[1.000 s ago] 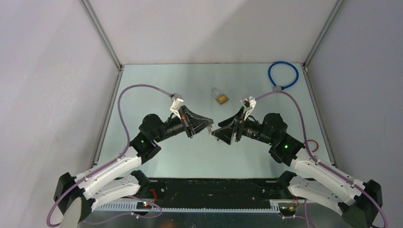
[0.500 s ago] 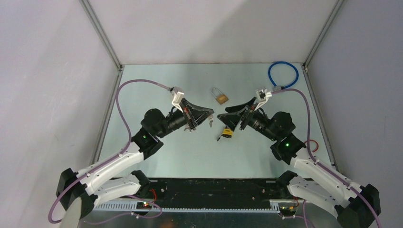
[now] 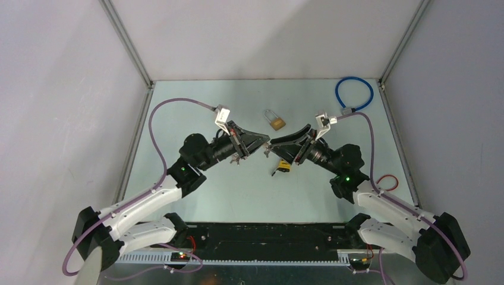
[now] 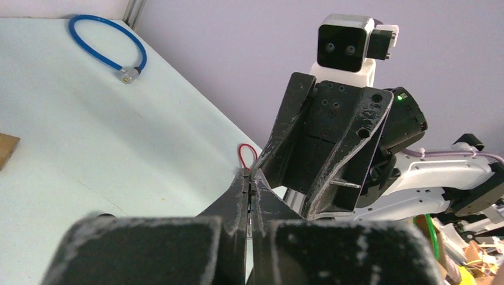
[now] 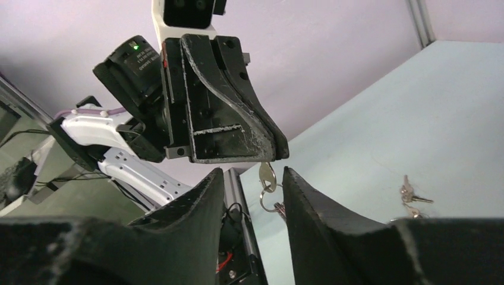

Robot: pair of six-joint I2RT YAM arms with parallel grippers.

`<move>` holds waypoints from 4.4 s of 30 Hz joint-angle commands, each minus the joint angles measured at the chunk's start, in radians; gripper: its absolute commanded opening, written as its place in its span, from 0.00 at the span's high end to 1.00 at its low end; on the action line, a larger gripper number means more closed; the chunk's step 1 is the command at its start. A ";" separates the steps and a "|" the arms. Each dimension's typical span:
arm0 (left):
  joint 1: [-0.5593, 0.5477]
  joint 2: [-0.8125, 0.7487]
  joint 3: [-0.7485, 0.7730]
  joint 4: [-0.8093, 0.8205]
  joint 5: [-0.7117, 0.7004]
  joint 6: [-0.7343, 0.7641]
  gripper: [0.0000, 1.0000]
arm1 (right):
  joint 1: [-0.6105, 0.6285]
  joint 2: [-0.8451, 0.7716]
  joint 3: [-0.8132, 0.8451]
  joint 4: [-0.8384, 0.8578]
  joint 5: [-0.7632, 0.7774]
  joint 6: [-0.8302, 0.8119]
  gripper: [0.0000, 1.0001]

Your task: Unlock with the key

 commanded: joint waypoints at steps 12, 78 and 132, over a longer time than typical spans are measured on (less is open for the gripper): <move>-0.016 -0.024 0.030 0.094 -0.007 -0.090 1.00 | 0.002 0.041 0.001 0.136 -0.019 0.047 0.68; -0.027 0.880 0.671 -0.965 -0.276 0.102 0.08 | -0.100 -0.667 -0.238 -0.934 0.461 0.053 1.00; -0.070 0.567 0.620 -1.120 -0.564 -0.512 0.99 | 0.046 -0.174 -0.272 -0.337 0.216 -0.065 1.00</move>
